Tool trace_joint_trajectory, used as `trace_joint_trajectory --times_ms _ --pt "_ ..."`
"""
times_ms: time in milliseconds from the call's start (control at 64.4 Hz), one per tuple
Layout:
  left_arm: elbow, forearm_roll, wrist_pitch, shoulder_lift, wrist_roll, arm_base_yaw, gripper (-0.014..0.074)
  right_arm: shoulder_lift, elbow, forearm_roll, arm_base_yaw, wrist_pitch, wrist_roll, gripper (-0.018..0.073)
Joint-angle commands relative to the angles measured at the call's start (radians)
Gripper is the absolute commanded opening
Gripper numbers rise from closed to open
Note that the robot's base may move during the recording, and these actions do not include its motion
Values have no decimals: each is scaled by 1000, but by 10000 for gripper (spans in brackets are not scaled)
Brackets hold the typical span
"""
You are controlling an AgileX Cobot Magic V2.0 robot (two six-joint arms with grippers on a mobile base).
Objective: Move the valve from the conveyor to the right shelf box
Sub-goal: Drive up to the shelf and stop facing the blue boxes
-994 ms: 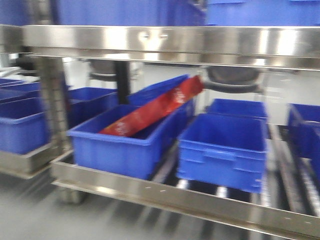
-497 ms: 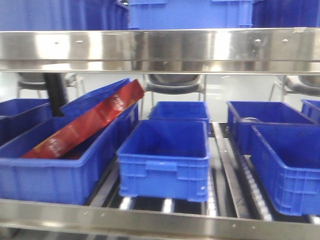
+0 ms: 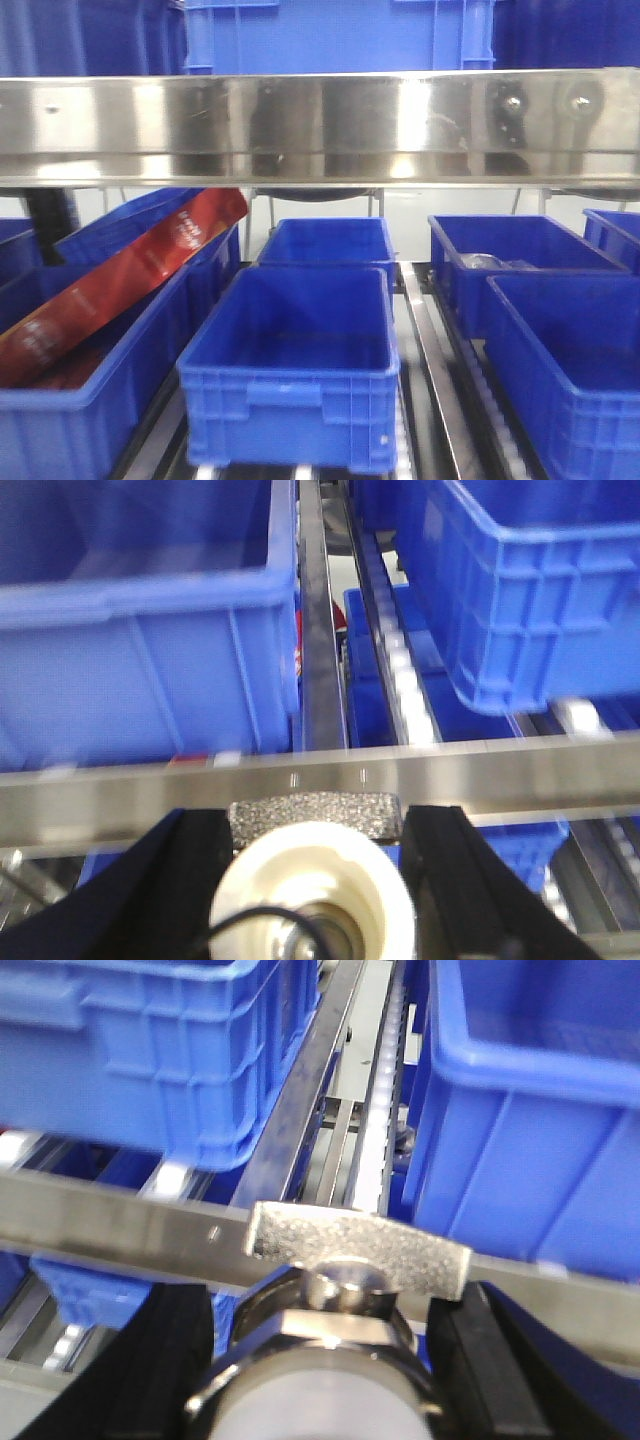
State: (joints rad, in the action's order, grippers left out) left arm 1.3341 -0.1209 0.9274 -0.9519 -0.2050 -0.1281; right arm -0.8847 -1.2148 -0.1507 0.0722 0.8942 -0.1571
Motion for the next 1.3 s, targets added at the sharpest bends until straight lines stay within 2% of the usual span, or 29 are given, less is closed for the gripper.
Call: trace_joint_trajectory --times_ms 0,1289 --pt "7 -10 -56 10 7 6 -111 8 -11 5 -1 -73 -1 -154" --pt "7 -10 -56 10 7 6 -111 8 -11 5 -1 -73 -1 -154"
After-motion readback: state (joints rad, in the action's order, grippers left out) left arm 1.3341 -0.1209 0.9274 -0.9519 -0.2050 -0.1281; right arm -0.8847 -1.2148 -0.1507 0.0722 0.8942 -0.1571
